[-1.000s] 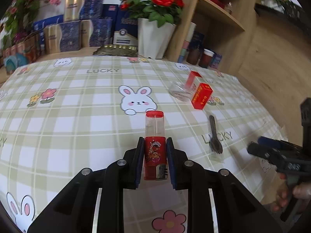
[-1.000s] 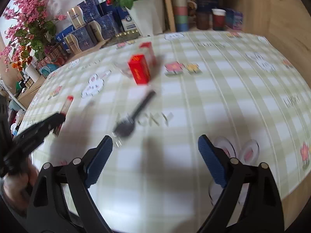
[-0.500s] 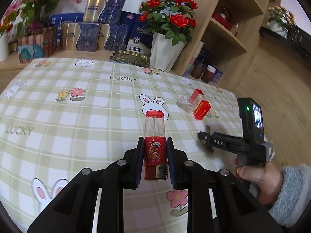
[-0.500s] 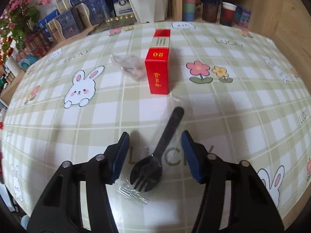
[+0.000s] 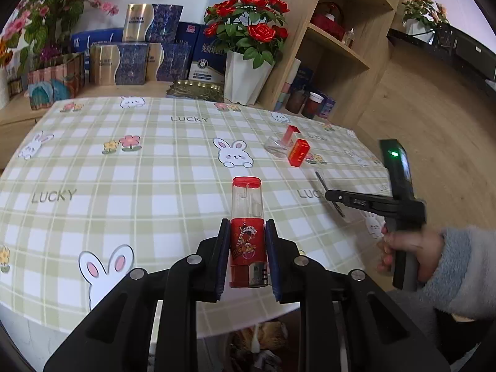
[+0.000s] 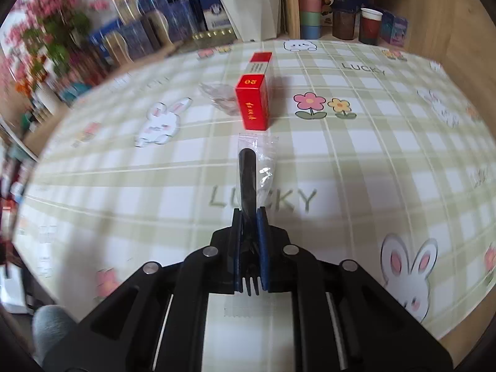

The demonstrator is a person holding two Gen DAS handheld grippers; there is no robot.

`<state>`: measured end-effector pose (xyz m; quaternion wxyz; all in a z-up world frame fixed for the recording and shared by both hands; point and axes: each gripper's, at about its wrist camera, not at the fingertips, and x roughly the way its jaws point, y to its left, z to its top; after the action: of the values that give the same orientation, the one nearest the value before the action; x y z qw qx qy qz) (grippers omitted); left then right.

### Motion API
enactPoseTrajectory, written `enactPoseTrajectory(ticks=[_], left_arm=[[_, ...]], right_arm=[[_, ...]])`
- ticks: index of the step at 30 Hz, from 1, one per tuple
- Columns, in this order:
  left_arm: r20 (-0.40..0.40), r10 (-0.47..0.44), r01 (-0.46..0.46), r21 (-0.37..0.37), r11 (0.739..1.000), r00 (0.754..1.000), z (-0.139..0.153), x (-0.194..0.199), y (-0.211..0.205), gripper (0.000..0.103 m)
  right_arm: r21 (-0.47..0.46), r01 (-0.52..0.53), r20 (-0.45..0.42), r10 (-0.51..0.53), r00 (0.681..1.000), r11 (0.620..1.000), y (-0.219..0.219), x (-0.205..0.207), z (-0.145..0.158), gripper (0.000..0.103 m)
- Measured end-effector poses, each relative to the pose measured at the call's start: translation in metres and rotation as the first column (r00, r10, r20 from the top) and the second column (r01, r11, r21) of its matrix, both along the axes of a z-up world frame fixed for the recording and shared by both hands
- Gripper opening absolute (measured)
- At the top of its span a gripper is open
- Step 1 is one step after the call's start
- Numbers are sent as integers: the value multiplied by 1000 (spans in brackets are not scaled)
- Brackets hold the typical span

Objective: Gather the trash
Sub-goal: 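Carry the lighter and fork down over the bin with both tools, then open the right tool to drop the fork while the left tool releases the lighter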

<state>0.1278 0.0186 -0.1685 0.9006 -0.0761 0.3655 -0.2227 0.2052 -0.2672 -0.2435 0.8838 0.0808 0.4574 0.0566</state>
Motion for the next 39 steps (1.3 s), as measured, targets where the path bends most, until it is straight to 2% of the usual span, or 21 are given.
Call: enactPoseTrajectory(ticks=[10, 13, 16, 21, 28, 33, 39], left_arm=[[10, -40, 40, 49, 998, 999, 19, -32, -9, 22], [0, -32, 32, 22, 999, 999, 20, -48, -9, 22], [0, -28, 28, 17, 999, 1000, 22, -60, -9, 22], [-36, -34, 34, -9, 999, 999, 18, -76, -10, 22], [-26, -61, 61, 25, 998, 998, 18, -96, -16, 22], [-21, -65, 65, 33, 997, 998, 20, -103, -20, 22], [-27, -65, 66, 43, 997, 998, 14, -112, -28, 22]], right_arm=[[74, -108, 64, 104, 993, 991, -11, -77, 43, 13], [76, -142, 85, 135, 987, 987, -9, -103, 46, 13], [96, -169, 73, 163, 984, 981, -4, -128, 37, 13], [138, -250, 2, 252, 968, 958, 14, -163, 6, 13], [148, -298, -75, 312, 947, 943, 41, -199, -39, 13], [140, -270, -109, 285, 952, 953, 42, -206, -63, 14], [169, -191, -100, 210, 973, 967, 28, -201, -69, 14]])
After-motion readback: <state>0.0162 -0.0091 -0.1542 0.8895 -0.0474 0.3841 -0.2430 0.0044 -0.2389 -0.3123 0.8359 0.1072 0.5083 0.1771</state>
